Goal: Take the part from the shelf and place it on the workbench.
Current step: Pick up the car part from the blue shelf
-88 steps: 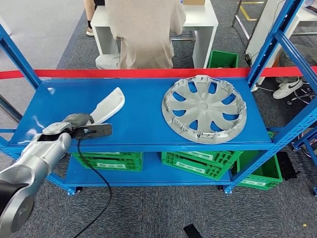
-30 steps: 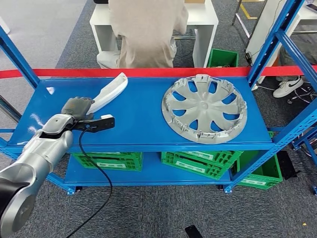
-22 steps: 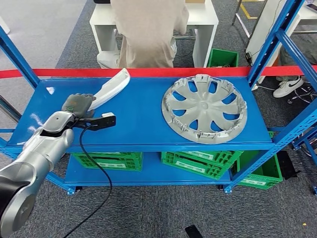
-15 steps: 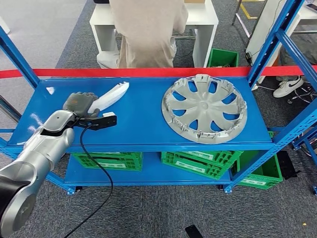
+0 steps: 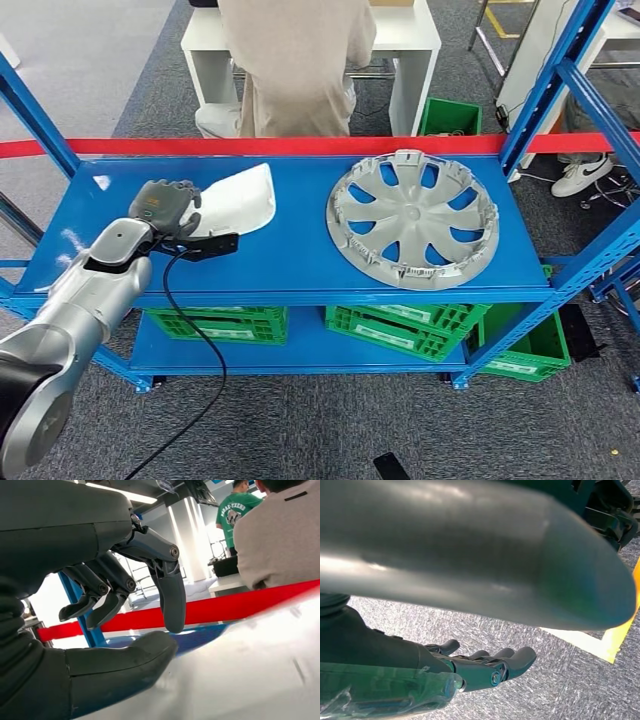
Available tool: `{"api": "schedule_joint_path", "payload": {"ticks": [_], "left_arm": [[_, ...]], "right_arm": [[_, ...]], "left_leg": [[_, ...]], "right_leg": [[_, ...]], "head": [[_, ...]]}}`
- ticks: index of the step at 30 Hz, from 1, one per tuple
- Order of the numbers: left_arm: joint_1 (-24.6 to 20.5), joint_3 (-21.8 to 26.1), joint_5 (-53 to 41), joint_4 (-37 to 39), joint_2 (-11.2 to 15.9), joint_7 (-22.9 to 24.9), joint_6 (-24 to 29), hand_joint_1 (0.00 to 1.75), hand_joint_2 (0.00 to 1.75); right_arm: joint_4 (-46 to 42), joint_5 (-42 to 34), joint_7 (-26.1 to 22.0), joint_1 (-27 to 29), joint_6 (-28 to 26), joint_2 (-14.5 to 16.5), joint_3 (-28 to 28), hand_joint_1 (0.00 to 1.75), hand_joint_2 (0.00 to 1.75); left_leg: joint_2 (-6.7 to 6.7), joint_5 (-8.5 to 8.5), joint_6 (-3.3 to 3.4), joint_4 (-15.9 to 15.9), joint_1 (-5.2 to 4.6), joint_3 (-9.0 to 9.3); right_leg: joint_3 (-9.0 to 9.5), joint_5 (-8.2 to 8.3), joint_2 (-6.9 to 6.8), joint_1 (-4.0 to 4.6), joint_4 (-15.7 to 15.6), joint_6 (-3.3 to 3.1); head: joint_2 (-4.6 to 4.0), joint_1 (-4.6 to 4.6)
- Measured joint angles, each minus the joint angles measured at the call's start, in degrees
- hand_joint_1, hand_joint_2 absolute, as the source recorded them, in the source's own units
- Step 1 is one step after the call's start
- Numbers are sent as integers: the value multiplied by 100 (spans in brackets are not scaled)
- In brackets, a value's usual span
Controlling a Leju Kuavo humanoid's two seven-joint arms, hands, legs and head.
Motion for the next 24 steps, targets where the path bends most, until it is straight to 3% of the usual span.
{"api": "schedule_joint_path", "payload": {"ticks": [9, 10, 11, 13, 14, 15, 24], "left_arm": [[3, -31, 73, 0, 2, -61, -135, 175, 175], [3, -36, 73, 0, 2, -63, -139, 175, 131], [3, -41, 73, 0, 2, -65, -144, 140, 87], [3, -53, 73, 0, 2, -69, -160, 52, 0], [4, -58, 73, 0, 2, -61, -166, 9, 0], [4, -63, 73, 0, 2, -43, -169, 0, 0], [8, -80, 66, 2, -13, 274, -243, 0, 0]], "right_arm": [[0, -6, 3, 2, 8, 0, 0, 0, 0], [0, -7, 3, 2, 9, 0, 0, 0, 0], [0, -9, 4, 2, 9, 0, 0, 0, 0], [0, -11, 5, 2, 10, 0, 0, 0, 0], [0, -11, 5, 2, 10, 0, 0, 0, 0], [0, -11, 5, 2, 10, 0, 0, 0, 0], [0, -8, 22, 1, 4, 0, -2, 0, 0]], "left_leg": [[0, 0, 0, 0, 0, -1], [0, 0, 0, 0, 0, -1], [0, 0, 0, 0, 0, -1], [0, 0, 0, 0, 0, -1], [0, 0, 0, 0, 0, -1], [0, 0, 0, 0, 0, -1], [0, 0, 0, 0, 0, -1]], "right_leg": [[0, 0, 0, 0, 0, 0], [0, 0, 0, 0, 0, 0], [0, 0, 0, 0, 0, 0], [0, 0, 0, 0, 0, 0], [0, 0, 0, 0, 0, 0], [-1, 0, 0, 0, 0, 0], [-1, 0, 0, 0, 0, 0]], "head": [[0, 0], [0, 1], [0, 1], [1, 1], [1, 0], [1, 0], [0, 1]]}}
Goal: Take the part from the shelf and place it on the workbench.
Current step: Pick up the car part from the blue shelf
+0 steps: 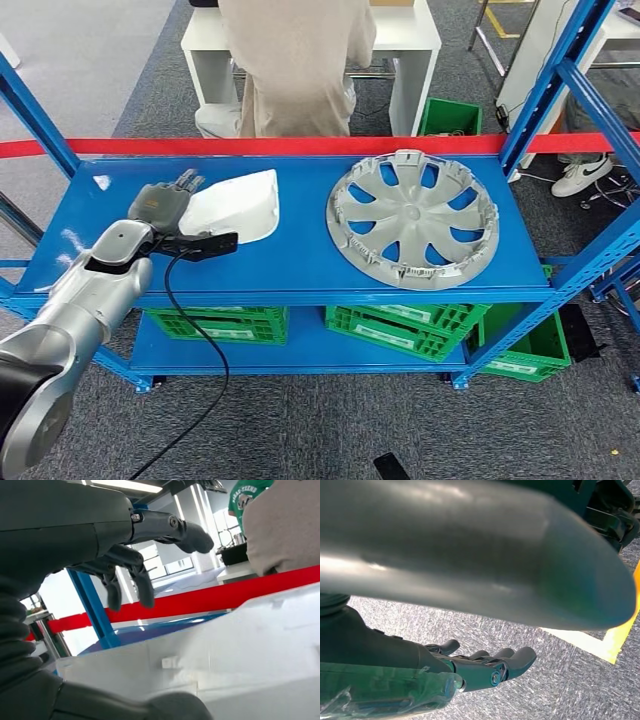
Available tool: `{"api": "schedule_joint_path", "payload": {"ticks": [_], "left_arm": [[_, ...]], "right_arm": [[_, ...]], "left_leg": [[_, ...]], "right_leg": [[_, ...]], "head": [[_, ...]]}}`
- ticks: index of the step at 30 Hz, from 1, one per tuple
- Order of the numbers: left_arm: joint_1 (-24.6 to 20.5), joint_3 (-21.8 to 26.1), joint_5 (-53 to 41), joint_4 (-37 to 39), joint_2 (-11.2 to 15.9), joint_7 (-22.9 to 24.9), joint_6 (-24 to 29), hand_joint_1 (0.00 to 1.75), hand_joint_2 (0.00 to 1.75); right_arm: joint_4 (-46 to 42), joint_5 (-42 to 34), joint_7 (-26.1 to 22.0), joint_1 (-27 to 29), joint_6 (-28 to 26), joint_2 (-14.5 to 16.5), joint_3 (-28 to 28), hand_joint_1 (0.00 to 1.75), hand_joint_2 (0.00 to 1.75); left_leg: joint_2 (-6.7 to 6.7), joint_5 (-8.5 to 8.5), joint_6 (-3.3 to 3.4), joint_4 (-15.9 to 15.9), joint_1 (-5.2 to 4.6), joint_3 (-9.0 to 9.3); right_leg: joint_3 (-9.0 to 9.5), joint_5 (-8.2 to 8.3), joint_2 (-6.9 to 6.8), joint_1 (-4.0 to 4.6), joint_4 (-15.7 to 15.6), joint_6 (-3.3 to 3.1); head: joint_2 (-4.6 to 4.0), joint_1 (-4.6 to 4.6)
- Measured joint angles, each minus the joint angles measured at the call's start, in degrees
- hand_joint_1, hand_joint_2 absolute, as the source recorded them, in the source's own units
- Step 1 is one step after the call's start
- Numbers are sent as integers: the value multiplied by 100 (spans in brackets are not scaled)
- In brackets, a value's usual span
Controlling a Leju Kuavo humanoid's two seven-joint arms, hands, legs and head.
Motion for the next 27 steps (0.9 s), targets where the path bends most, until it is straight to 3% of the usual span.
{"api": "schedule_joint_path", "payload": {"ticks": [3, 8, 22, 27], "left_arm": [[-2, -3, 17, 2, -3, 29, -93, 0, 0], [12, 16, 171, 79, -7, 189, -973, 0, 0], [16, 28, 202, 193, -7, 190, -1129, 0, 0], [7, 71, 283, 226, 4, 185, -1694, 0, 0]], "right_arm": [[0, 1, 0, 0, 2, 0, -1, 0, 0], [0, 8, 10, -2, 29, 0, -5, 0, 0], [0, 16, 20, -6, 42, 0, -16, 0, 0], [0, 38, 20, -12, 75, 0, -18, 0, 0]], "left_leg": [[0, 0, 0, 0, 0, 0], [0, 0, 0, 0, 0, -1], [0, 0, 0, 0, 0, -2], [0, 0, 0, 0, 0, -2]], "right_leg": [[0, 0, 0, 0, 0, 0], [-1, 0, 0, 0, 0, 0], [-1, 0, 0, 0, 0, 0], [-1, 0, 0, 0, 0, 0]], "head": [[0, 0], [0, 0], [0, 0], [0, -1]]}}
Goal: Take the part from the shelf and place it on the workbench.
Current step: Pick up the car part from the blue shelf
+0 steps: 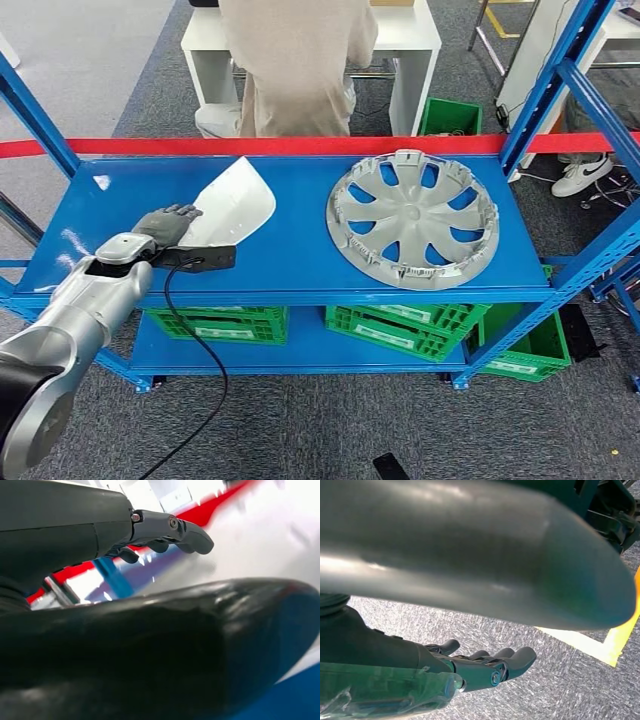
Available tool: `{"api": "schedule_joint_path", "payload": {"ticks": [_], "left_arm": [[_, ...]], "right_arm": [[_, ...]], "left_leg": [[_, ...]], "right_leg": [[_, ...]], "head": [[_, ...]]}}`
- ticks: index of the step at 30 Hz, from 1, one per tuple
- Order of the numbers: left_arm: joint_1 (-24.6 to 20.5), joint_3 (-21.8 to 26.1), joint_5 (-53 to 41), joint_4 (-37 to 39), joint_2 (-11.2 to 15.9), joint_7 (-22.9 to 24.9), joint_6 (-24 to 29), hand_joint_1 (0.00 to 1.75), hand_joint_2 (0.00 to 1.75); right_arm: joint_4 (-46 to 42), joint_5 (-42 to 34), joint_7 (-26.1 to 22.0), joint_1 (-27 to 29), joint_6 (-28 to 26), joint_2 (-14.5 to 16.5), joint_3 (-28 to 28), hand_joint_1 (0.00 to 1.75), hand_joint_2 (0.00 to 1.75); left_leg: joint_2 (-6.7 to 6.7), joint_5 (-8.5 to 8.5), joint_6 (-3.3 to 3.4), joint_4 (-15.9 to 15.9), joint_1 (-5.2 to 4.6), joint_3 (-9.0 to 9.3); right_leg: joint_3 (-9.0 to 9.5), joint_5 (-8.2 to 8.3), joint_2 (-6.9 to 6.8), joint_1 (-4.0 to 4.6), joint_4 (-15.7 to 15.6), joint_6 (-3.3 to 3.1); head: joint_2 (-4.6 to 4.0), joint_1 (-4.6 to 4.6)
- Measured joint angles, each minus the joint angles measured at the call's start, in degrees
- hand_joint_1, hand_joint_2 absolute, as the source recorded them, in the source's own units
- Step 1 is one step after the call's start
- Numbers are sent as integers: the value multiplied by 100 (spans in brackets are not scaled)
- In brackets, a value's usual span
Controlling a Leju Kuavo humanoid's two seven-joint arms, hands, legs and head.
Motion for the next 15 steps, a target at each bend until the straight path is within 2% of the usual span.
{"api": "schedule_joint_path", "payload": {"ticks": [3, 7, 10, 15], "left_arm": [[-16, 55, 55, 23, 28, -3, -261, 0, 0], [-60, 123, 134, 48, 87, 28, -651, 0, 175], [-75, 194, 194, 75, 152, 51, -948, 0, 175], [-73, 209, 159, 112, 231, -16, -937, 0, 175]], "right_arm": [[0, 25, 0, -13, 25, 0, 0, 0, 0], [0, 48, -2, -29, 33, 0, -1, 0, 0], [0, 57, -4, -41, 45, 0, -2, 0, 0], [0, 54, -9, -45, 47, 0, -2, 0, 0]], "left_leg": [[0, 0, 0, 0, 0, 0], [0, 0, 0, 0, 0, 0], [0, 0, 0, 0, 0, 0], [0, 0, 0, 0, 0, -1]], "right_leg": [[0, 0, 0, 0, 0, 0], [0, 0, 0, 0, 0, 0], [0, 0, 0, 0, 0, 0], [0, 0, 0, 0, 0, 0]], "head": [[1, 1], [0, 0], [0, -1], [0, 0]]}}
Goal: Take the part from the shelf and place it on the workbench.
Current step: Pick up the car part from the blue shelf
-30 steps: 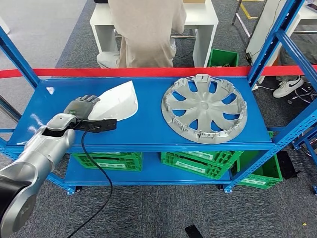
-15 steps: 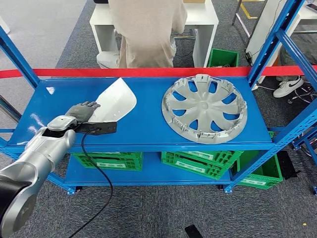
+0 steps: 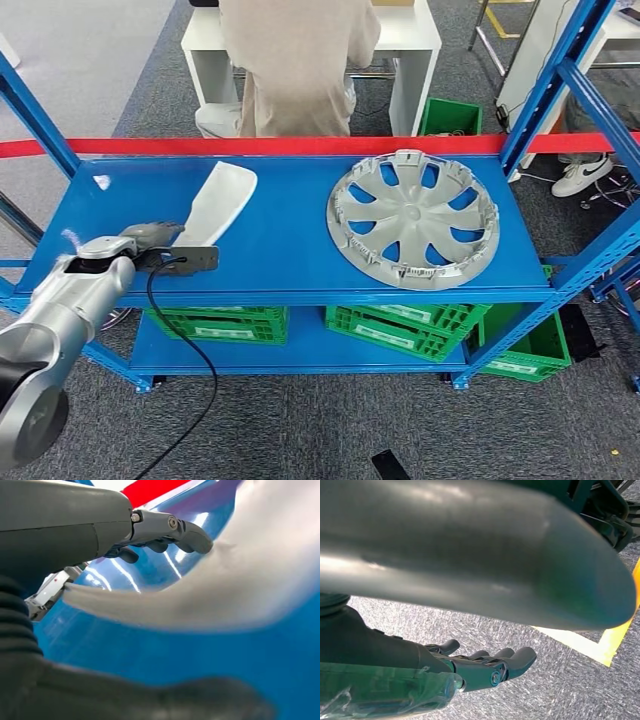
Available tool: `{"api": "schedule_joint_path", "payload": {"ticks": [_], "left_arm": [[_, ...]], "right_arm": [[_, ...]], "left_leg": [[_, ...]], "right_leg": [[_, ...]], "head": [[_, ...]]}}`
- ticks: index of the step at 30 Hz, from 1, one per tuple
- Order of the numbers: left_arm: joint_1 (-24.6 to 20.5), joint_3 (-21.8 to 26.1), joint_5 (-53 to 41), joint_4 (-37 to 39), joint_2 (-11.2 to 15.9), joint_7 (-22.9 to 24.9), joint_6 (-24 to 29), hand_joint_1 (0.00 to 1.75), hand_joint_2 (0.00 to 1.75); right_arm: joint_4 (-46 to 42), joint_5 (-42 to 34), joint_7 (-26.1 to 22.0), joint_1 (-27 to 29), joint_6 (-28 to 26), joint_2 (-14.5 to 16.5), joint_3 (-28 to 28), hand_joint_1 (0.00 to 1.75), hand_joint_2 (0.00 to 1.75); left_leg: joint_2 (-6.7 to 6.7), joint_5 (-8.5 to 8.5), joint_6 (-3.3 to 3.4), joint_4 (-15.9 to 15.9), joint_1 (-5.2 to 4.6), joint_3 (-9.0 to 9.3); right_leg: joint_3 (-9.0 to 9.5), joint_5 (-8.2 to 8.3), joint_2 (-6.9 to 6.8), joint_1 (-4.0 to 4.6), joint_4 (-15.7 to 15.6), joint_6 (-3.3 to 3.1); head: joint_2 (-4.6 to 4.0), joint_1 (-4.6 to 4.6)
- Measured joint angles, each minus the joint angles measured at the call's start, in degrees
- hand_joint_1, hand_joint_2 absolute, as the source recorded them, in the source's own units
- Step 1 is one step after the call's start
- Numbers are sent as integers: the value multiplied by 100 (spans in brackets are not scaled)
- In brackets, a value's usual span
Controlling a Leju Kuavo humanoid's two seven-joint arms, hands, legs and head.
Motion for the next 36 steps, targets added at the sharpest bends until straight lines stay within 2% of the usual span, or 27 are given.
{"api": "schedule_joint_path", "payload": {"ticks": [36], "left_arm": [[-30, -10, -131, 44, -1, -108, 252, 0, 175]], "right_arm": [[0, -4, -48, 9, -9, 0, 0, 0, 0]], "left_leg": [[0, 1, 0, 0, 0, 4]], "right_leg": [[4, 1, 0, 0, 0, 0]], "head": [[0, 1]]}}
